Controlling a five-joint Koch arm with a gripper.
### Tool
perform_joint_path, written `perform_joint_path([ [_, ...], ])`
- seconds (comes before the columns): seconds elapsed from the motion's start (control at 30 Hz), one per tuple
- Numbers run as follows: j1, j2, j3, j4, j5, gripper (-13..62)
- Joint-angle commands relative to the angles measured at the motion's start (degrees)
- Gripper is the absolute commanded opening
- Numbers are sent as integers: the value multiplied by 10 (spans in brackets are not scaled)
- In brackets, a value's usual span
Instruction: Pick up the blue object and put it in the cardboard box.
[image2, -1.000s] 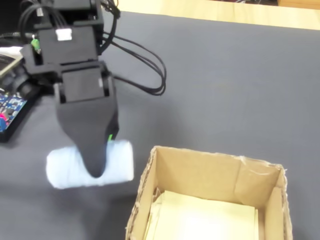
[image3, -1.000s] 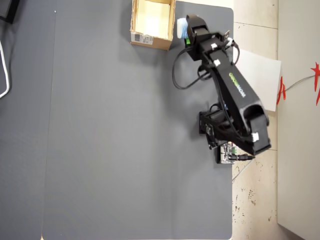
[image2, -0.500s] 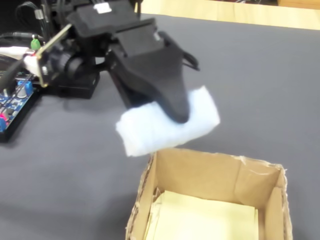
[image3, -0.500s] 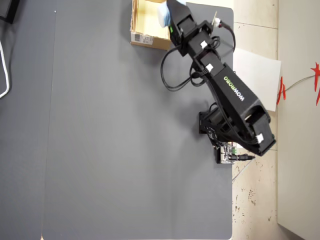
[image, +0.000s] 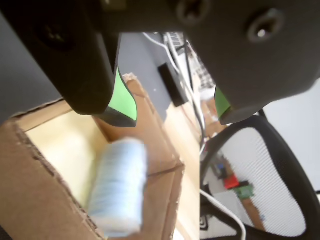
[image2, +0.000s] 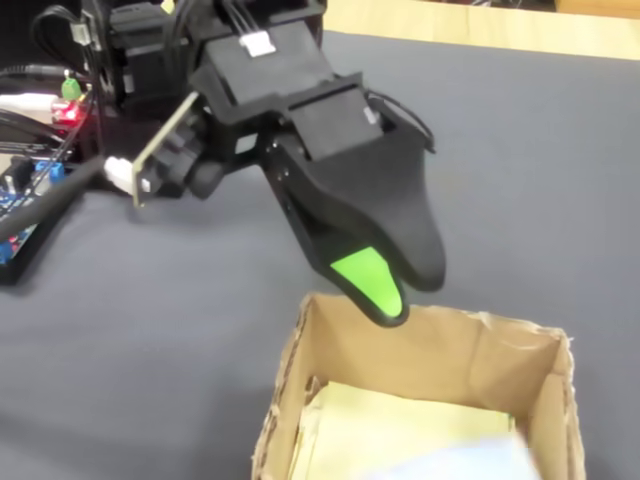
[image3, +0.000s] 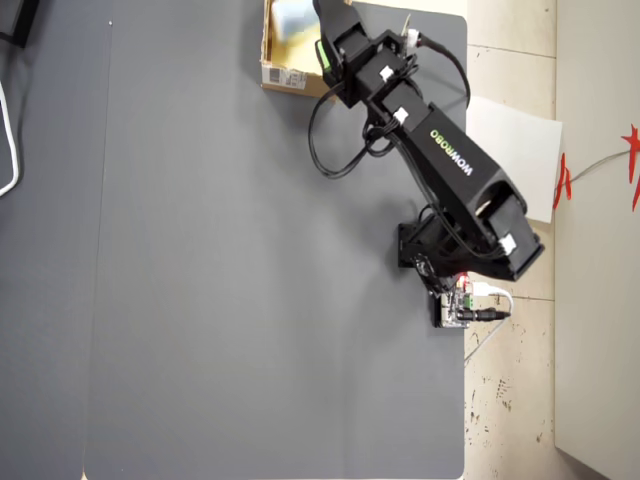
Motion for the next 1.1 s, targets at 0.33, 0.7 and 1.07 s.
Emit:
perform_joint_path([
  [0.33,-123,110,25,-29,49,317],
  [0.7,-329,278,242,-86,69,325],
  [1.07,-465,373,402,-86,70,338],
])
